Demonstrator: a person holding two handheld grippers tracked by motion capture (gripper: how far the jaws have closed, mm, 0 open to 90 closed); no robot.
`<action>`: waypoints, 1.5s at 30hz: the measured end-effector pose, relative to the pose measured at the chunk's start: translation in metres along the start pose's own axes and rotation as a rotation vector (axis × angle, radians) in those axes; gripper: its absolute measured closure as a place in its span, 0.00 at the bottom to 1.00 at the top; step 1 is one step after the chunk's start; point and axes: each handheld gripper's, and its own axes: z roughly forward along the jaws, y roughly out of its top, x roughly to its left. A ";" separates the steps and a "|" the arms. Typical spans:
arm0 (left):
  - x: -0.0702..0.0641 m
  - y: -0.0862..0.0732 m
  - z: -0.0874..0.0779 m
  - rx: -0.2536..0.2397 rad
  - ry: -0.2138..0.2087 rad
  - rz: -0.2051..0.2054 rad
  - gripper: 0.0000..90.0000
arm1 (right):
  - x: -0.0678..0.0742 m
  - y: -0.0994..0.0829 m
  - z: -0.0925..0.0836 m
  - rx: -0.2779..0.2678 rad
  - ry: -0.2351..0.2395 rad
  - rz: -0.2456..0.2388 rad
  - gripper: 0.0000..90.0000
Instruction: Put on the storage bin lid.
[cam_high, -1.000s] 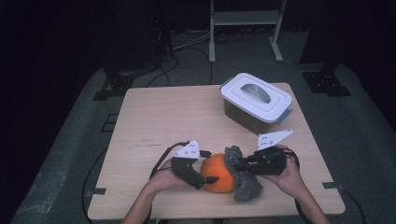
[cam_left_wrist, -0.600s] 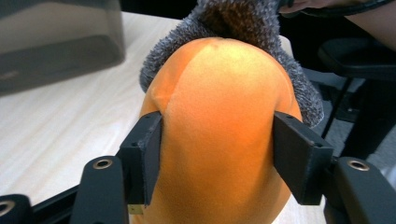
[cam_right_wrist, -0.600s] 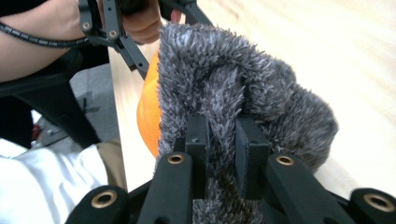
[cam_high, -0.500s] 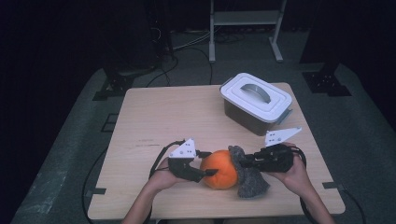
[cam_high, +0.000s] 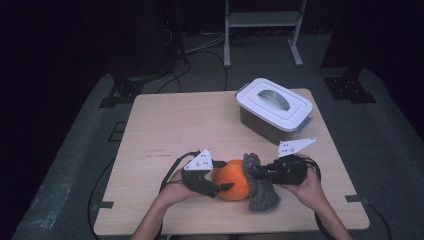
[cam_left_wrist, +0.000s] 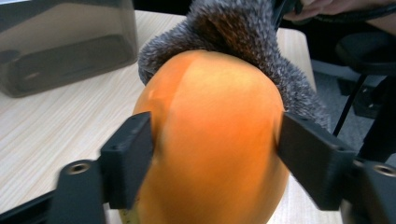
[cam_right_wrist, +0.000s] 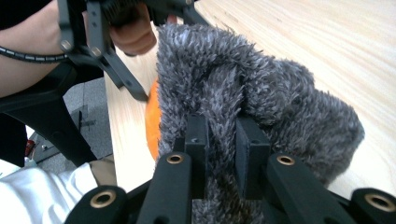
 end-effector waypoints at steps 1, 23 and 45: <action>0.000 0.000 0.001 0.007 0.008 0.004 0.20 | -0.001 -0.003 -0.002 0.003 0.001 0.008 0.85; 0.001 -0.009 0.024 0.077 -0.084 -0.039 0.16 | -0.024 -0.025 -0.019 0.036 -0.004 0.095 0.85; -0.004 0.006 -0.005 0.070 0.033 0.030 0.27 | -0.017 -0.004 0.022 0.107 0.073 0.048 0.85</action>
